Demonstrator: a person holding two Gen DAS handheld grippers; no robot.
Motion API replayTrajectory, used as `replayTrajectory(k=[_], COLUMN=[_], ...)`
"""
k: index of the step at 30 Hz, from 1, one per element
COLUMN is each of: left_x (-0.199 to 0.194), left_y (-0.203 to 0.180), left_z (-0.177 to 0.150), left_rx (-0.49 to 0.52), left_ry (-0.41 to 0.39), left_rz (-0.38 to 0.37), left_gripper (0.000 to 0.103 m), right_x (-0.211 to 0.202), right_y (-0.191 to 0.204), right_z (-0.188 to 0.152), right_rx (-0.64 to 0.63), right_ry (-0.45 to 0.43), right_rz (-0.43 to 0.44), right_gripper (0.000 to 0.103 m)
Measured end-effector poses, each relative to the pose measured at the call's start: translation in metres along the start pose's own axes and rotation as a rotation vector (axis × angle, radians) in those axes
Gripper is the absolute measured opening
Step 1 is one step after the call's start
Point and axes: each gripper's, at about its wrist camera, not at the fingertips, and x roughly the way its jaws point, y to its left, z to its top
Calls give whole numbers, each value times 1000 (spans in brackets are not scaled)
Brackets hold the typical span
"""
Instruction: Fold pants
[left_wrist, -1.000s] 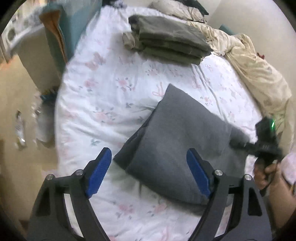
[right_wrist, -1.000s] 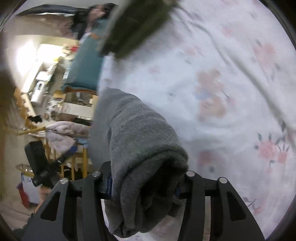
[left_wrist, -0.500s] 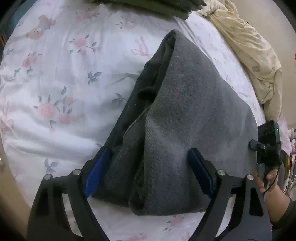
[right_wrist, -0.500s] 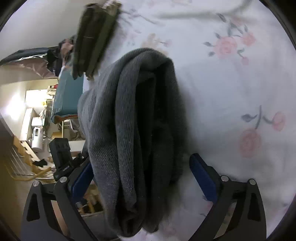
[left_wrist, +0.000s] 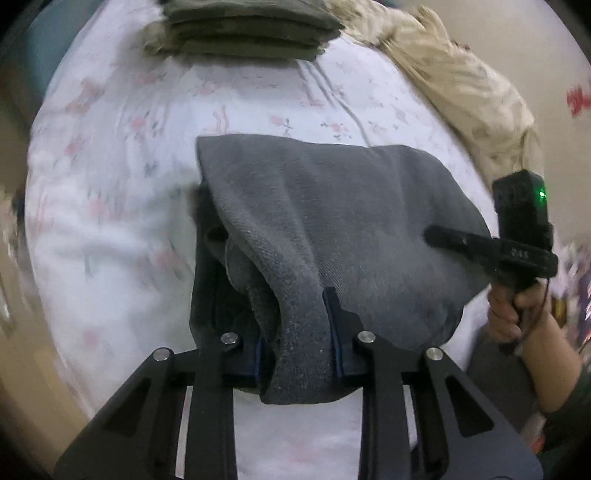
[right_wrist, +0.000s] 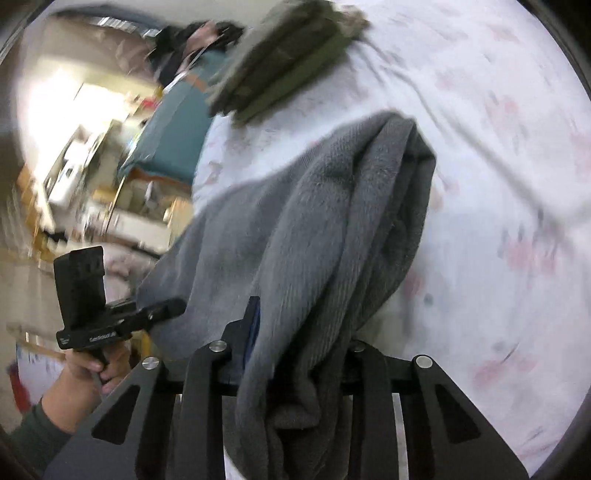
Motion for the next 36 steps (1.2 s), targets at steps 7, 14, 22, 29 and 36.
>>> replayTrajectory(k=[7,14,22,29,36], left_x=[40,31,-35,13,-29], left_y=[-1,29,-3,-3,-15], left_z=[-74,-87,-96,-94,-90], left_rx=[-223,-321,-248,-279,-201], left_ry=[76,68,-204,-39,-155], left_rz=[95,166,127,102,41], left_gripper=[39,79,75,25,11], right_x=[38,1,-76,-34,-61], right_y=[-34,-29,-12,1,46], right_z=[-40,-62,-105,-106,-108], right_rx=[17,33,116,46,-90], right_ry=[289,249,-84,27,-61], right_rz=[-199,-274,-273,-367,-247], right_gripper=[55,71,71,31,7])
